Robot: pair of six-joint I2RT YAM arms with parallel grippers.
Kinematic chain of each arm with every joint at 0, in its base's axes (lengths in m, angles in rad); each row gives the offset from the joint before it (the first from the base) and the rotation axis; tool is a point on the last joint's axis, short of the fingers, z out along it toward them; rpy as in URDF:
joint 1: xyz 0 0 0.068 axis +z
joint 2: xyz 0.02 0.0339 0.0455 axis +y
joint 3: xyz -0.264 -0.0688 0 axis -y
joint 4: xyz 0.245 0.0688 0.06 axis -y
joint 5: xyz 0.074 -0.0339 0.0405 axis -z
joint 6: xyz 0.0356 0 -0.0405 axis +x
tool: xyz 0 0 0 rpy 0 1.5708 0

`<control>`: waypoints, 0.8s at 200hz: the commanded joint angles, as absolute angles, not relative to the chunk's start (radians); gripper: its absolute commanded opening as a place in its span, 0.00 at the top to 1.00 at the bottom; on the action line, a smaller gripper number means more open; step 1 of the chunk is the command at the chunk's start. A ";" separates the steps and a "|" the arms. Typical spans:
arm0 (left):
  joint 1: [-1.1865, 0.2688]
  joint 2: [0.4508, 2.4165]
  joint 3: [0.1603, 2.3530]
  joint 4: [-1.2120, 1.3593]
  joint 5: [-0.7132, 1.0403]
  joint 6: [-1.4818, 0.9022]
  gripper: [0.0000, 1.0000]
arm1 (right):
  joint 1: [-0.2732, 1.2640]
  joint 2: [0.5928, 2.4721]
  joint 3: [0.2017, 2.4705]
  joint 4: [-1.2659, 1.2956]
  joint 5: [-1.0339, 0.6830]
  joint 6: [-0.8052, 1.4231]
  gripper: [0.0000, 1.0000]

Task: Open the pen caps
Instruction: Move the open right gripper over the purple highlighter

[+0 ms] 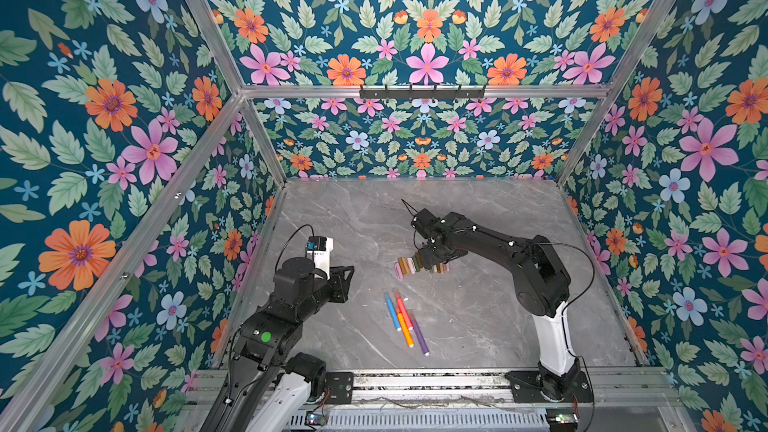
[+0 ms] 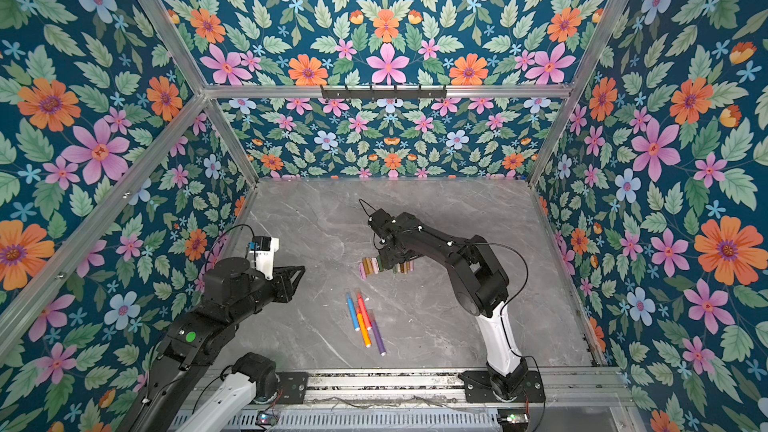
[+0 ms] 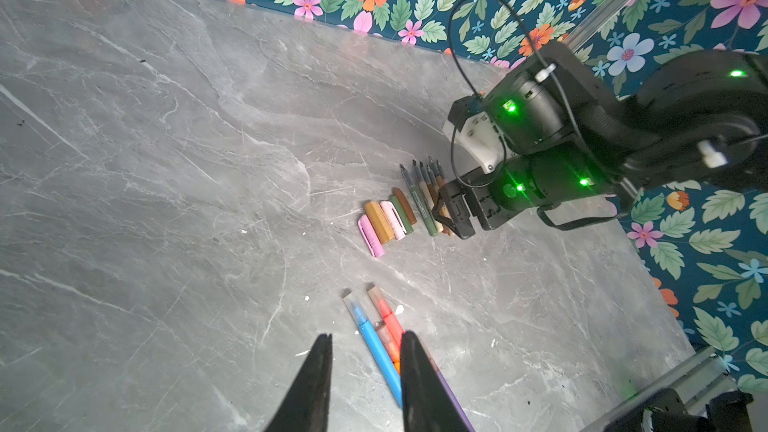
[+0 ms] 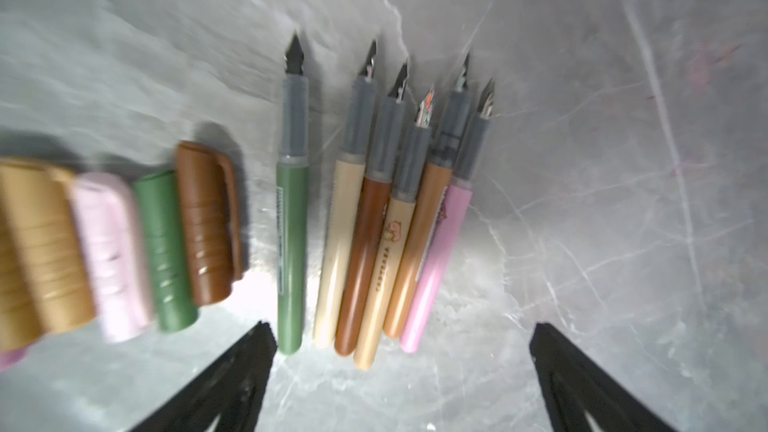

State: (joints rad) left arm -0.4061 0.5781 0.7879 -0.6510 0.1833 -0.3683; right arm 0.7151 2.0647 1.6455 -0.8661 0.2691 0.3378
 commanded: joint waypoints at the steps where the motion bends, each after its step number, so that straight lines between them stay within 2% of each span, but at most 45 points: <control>1: -0.405 0.579 0.789 -0.642 0.181 -0.367 0.69 | 0.719 1.998 1.622 -0.884 0.256 0.362 0.03; 29: -0.405 0.580 0.789 -0.644 0.181 -0.367 0.69 | 0.762 1.839 1.476 -0.847 0.250 0.400 0.06; 54: -0.406 0.579 0.787 -0.643 0.187 -0.366 0.69 | 0.893 1.672 1.270 -0.783 0.232 0.481 0.13; 83: -0.405 0.582 0.787 -0.640 0.195 -0.364 0.69 | 1.123 1.503 1.036 -0.681 0.203 0.654 0.34; 100: -0.406 0.586 0.788 -0.637 0.196 -0.364 0.69 | 1.232 1.476 0.959 -0.648 0.198 0.763 0.52; 116: -0.405 0.595 0.787 -0.637 0.198 -0.363 0.70 | 1.309 1.477 0.916 -0.611 0.192 0.836 0.63; 160: -0.401 0.615 0.789 -0.635 0.204 -0.359 0.70 | 1.362 1.540 0.915 -0.551 0.174 0.885 0.65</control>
State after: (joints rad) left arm -0.4053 0.6121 0.7860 -0.6506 0.2012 -0.3679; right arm 1.3544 1.5181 0.9043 -0.6071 0.1818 0.8181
